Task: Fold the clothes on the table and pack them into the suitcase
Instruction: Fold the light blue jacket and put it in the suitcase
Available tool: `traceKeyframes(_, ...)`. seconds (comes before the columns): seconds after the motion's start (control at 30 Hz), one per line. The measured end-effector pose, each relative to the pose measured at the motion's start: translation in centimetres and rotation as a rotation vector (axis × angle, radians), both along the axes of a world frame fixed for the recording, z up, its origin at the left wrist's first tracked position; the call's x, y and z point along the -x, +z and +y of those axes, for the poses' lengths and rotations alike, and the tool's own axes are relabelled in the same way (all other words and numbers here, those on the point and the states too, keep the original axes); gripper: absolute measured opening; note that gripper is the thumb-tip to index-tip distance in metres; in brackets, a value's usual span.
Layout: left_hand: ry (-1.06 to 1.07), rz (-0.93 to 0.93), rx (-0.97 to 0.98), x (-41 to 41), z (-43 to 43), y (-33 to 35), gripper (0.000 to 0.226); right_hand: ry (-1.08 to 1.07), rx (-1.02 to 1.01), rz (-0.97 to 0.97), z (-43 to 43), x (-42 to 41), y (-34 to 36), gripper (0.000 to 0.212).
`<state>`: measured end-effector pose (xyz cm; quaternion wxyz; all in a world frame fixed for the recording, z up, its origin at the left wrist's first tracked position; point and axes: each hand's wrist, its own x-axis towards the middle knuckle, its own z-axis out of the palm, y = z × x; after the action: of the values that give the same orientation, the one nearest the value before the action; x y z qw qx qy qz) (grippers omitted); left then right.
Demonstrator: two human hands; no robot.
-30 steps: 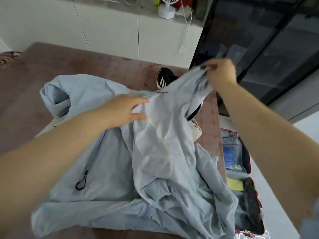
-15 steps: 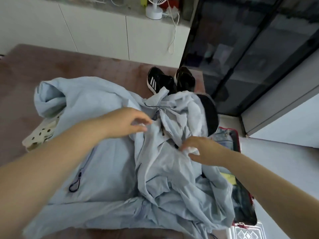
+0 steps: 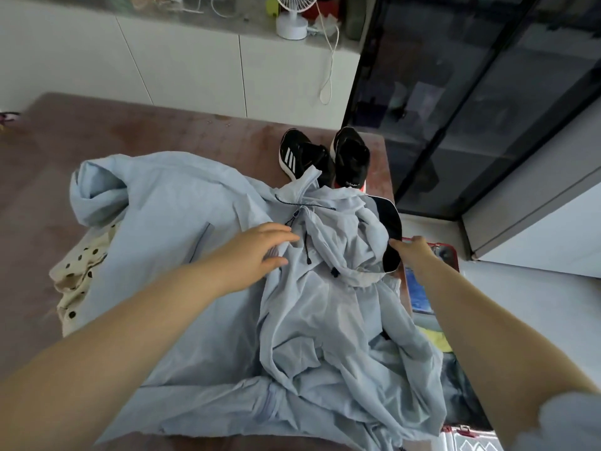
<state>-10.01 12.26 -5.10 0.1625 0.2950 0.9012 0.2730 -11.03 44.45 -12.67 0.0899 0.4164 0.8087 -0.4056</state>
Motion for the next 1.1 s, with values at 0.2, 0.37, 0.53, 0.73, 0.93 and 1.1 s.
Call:
traceKeyframes(0.2, 0.04, 0.007, 0.019, 0.0, 0.2, -0.6, 0.043, 0.057, -0.061, 0.034, 1.2, 0.1, -1.9, 0.033)
traceKeyframes(0.37, 0.04, 0.006, 0.072, -0.4, -0.1, -1.2, 0.044, 0.113, -0.094, 0.01, 1.2, 0.3, -2.2, 0.052)
traceKeyframes(0.53, 0.072, 0.027, 0.067, -0.1, -0.3, -1.0, 0.044, 0.174, -0.17, 0.071, 1.5, 3.3, -2.1, 0.032)
traceKeyframes(0.73, 0.096, -0.002, 0.12, 0.0, -0.7, -1.1, 0.045, 0.181, -0.229, 0.211, 0.5, 5.0, 1.0, 0.028)
traceKeyframes(0.93, 0.05, -0.019, 0.029, 0.0, 3.5, -1.2, 0.049, 0.132, -0.493, 0.705, -0.3, 8.6, 14.4, 0.02)
traceKeyframes(1.1, 0.207, -0.05, -0.311, -0.9, 5.1, -0.6, 0.06, 0.291, -0.636, 1.218, -6.4, 7.7, 23.9, 0.029)
